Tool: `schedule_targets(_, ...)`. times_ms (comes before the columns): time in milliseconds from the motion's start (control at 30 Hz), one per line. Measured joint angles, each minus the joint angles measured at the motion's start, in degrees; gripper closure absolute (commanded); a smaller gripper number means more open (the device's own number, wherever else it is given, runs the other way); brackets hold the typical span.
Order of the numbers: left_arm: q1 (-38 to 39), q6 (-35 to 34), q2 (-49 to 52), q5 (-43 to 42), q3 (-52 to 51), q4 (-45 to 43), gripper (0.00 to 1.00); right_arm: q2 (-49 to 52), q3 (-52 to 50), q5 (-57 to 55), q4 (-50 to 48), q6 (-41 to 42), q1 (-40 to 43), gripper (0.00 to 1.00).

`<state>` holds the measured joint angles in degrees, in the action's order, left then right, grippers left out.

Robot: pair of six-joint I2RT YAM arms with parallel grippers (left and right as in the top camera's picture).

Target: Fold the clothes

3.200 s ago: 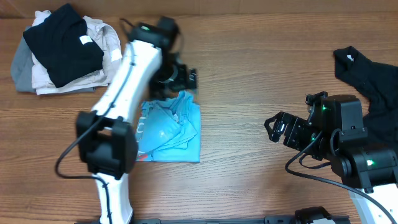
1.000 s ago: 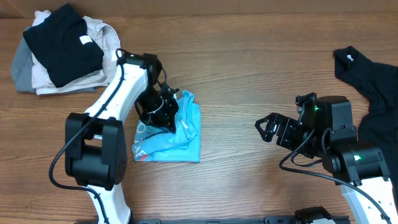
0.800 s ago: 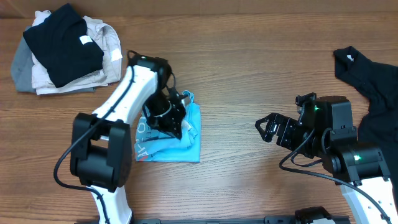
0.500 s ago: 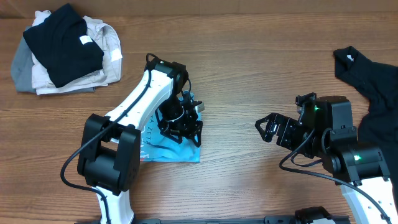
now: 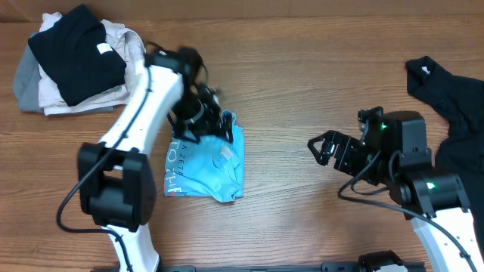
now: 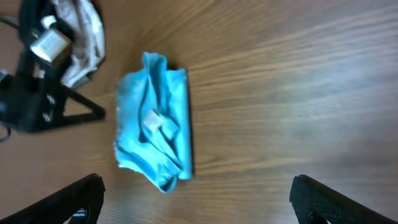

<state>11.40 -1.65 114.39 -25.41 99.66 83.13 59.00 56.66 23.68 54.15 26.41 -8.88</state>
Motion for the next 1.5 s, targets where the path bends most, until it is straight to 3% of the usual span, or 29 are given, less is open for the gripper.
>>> schedule_targets(167, -7.8, -6.1, -0.7, 0.2, 2.1, -0.8, 0.0, 5.6, -1.6, 5.3, -7.8, 0.5, -2.0, 0.16)
schedule_targets(300, -13.3, -8.4, -0.7, 1.0, 2.1, 0.3, 0.0, 12.1, -1.8, 7.4, -17.0, 1.4, -9.4, 0.25)
schedule_targets(533, -16.9, -11.3, -0.7, 9.4, 2.1, 2.0, 0.0, 26.5, -1.9, 6.3, -30.5, 4.2, -22.8, 0.25)
schedule_targets(667, -17.8, -12.0, -0.7, 13.3, 2.1, 2.5, 0.0, 34.5, -2.0, 5.4, -38.1, 4.8, -23.8, 0.33)
schedule_targets(867, -17.9, -12.0, -0.7, 15.6, 1.7, 1.5, 0.0, 42.2, -2.1, 5.5, -49.6, 5.1, -24.1, 0.33)
schedule_targets(1500, -17.9, -12.2, -0.7, 16.3, -4.8, -3.0, 0.0, 44.6, -2.1, 2.7, -52.8, 5.1, -27.4, 0.4)
